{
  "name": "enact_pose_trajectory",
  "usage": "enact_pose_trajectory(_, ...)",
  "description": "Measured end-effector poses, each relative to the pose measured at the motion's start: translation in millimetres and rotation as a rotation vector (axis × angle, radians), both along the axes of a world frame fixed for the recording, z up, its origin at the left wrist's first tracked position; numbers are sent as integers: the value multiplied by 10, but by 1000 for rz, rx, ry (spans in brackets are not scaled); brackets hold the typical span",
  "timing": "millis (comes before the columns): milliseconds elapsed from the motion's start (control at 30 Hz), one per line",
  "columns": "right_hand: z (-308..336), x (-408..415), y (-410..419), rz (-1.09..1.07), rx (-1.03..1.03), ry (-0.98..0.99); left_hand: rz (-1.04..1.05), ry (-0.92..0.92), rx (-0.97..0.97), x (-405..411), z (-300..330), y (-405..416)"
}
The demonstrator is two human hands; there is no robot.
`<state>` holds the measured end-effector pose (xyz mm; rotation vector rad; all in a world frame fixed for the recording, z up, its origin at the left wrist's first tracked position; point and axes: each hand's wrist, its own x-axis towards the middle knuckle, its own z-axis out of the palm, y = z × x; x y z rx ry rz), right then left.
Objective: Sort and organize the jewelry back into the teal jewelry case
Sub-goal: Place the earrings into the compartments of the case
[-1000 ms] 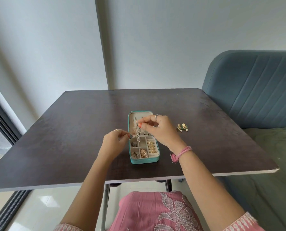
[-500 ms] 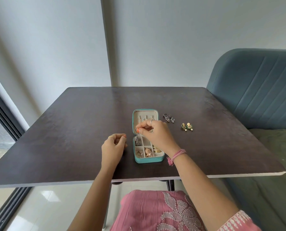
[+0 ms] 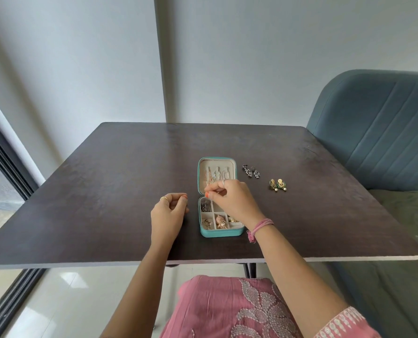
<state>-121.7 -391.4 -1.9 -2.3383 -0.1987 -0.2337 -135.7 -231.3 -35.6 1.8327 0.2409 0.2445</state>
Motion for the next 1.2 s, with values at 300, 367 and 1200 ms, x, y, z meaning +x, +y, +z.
enact_pose_trajectory(300, 119, -44, -193, -44, 72, -60, 20, -26, -159, -34, 73, -1)
enact_pose_trajectory(367, 152, -68, -280, -54, 92, -84, 11, -49, -165, -51, 124, -45)
enact_pose_trajectory(1200, -239, 373, -1762, -455, 418, 2, -361, 23, -42, 503, 393, -1775)
